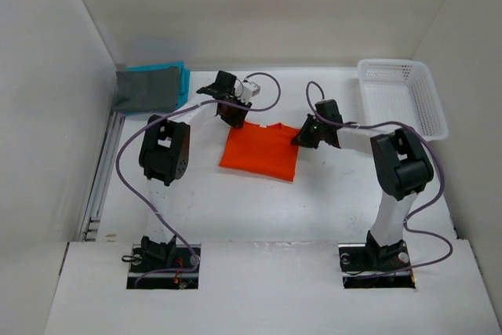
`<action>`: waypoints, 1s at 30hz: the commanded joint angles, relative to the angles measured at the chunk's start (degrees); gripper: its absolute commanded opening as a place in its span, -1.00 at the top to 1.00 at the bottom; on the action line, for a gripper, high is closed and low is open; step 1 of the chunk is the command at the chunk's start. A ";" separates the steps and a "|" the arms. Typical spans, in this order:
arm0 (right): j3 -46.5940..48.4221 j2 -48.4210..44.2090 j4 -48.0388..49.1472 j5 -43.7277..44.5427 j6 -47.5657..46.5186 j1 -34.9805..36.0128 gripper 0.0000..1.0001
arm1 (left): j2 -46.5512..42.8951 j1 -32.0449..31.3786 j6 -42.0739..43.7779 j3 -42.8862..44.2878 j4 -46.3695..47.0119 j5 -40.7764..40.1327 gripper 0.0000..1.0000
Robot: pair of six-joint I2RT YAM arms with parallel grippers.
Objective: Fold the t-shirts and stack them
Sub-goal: Grab one side of the 2/3 rectangular tshirt with both arms, then fold the long partially folded tshirt into a neat square
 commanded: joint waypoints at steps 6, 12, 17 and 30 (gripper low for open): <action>4.70 -0.79 4.97 -0.31 -1.63 -1.60 0.87 | -3.08 2.22 -7.41 2.67 3.13 -2.76 0.23; 1.46 -10.19 2.69 1.00 -5.24 -1.34 0.44 | -17.40 4.16 -11.28 -5.32 8.48 -1.44 -0.16; -3.20 -14.08 -2.31 3.46 -5.16 1.11 0.17 | -23.75 4.78 -11.02 -11.66 4.38 3.47 -0.37; -9.89 -12.76 -0.39 5.05 -0.41 4.20 -0.10 | -15.67 6.10 -15.15 -19.93 1.02 10.95 -0.44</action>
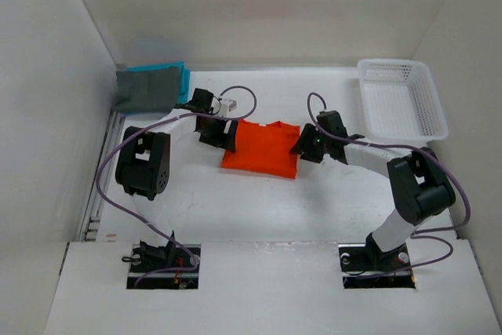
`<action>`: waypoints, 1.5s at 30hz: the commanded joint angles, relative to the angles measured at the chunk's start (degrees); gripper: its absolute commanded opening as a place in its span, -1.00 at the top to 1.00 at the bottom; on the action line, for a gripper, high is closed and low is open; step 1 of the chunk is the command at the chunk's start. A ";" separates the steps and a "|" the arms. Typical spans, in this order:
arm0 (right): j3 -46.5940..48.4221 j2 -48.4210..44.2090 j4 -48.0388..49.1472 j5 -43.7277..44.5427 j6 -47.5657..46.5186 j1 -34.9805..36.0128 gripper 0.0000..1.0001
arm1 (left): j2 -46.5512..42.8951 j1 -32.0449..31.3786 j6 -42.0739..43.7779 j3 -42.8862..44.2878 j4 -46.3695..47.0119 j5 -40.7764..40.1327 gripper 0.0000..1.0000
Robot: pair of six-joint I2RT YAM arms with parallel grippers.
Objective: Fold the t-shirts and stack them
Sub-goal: Fold the long partially folded tshirt into a neat square
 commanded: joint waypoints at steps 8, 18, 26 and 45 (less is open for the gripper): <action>0.12 1.91 2.21 0.42 2.13 1.27 -0.10 | 3.48 -0.18 -5.58 -0.85 -0.12 3.12 -0.43; 0.38 1.56 2.91 -0.55 2.66 1.88 -0.06 | 10.16 1.75 -10.60 0.46 -0.73 12.18 -0.08; 0.56 0.86 2.74 -0.55 2.75 2.06 -0.05 | 16.57 -0.79 -10.42 3.45 -4.69 12.00 0.32; -4.62 -9.07 1.68 -0.20 2.66 -1.01 -0.06 | -2.14 5.09 -0.77 4.68 -2.14 -5.91 1.00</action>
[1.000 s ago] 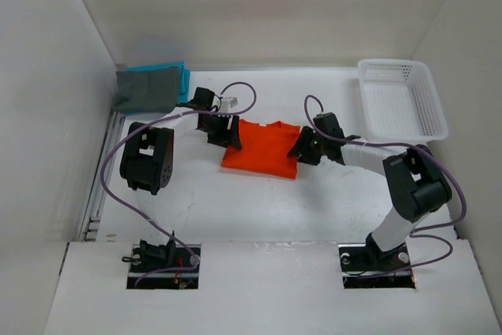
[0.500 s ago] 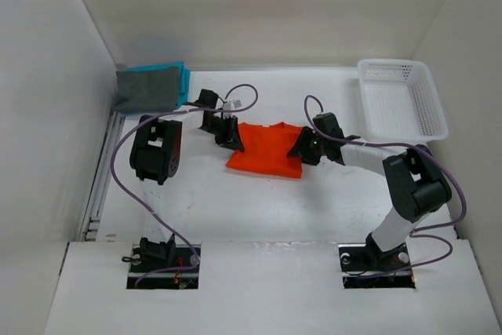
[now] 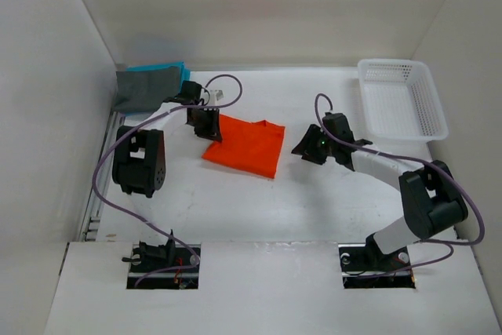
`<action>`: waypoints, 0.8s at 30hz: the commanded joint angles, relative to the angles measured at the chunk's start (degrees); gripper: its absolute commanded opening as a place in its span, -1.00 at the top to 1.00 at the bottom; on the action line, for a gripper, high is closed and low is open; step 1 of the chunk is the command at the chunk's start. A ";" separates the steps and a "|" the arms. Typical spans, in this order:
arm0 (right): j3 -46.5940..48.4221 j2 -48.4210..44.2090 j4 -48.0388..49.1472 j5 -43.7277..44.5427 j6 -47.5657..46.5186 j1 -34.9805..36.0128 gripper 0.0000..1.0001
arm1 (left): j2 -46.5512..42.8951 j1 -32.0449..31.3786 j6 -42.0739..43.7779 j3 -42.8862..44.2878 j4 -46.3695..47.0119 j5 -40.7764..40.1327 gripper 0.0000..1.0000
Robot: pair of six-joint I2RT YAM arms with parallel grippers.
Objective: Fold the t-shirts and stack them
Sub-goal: Fold the long partially folded tshirt into a neat square, then put the neatly folded tshirt into the corner of the board with the left arm
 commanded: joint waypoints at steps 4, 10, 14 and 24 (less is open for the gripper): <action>-1.57 -4.55 1.37 -0.02 -0.86 -3.53 -0.06 | -4.81 1.91 12.94 3.77 3.28 -19.84 1.00; -2.45 -5.87 0.85 -0.11 -1.92 -6.09 -0.07 | -2.09 3.14 19.28 10.89 7.33 -30.92 1.00; -2.89 -5.96 0.76 -0.29 -2.36 -7.05 -0.08 | 0.46 3.14 22.09 17.56 8.12 -34.35 1.00; -5.26 -7.19 0.85 -0.29 -3.15 -9.16 -0.08 | 8.90 6.65 25.26 33.74 6.63 -38.93 1.00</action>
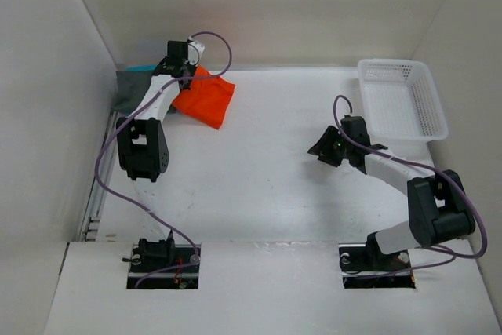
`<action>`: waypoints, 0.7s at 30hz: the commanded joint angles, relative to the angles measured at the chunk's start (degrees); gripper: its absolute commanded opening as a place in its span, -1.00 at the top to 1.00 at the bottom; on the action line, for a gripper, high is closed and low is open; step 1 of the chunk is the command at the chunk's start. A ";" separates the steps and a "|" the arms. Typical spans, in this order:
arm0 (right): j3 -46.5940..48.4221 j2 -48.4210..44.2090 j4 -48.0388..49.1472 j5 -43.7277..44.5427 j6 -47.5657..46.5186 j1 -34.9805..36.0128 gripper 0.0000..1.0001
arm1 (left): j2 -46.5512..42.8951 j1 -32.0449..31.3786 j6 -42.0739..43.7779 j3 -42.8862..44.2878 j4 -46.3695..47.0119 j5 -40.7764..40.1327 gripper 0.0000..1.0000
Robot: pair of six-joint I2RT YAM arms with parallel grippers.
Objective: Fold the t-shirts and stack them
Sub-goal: Put the neatly folded tshirt into the corner of the board with the left arm
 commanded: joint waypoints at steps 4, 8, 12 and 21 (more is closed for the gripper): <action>-1.55 -3.31 1.20 -0.25 -1.47 -1.50 -0.08 | 0.16 3.64 2.03 10.45 -0.06 -2.74 1.00; -2.34 -3.83 1.20 -0.25 -1.55 -1.76 -0.08 | 0.69 5.23 3.09 14.85 -3.13 -1.78 1.00; -3.13 -4.45 1.11 -0.25 -1.73 -2.11 -0.08 | 0.16 7.60 2.82 18.01 -5.24 1.21 1.00; -3.92 -5.50 0.85 -0.60 -2.08 -3.08 -0.09 | 0.60 13.22 0.10 20.83 -8.59 5.87 1.00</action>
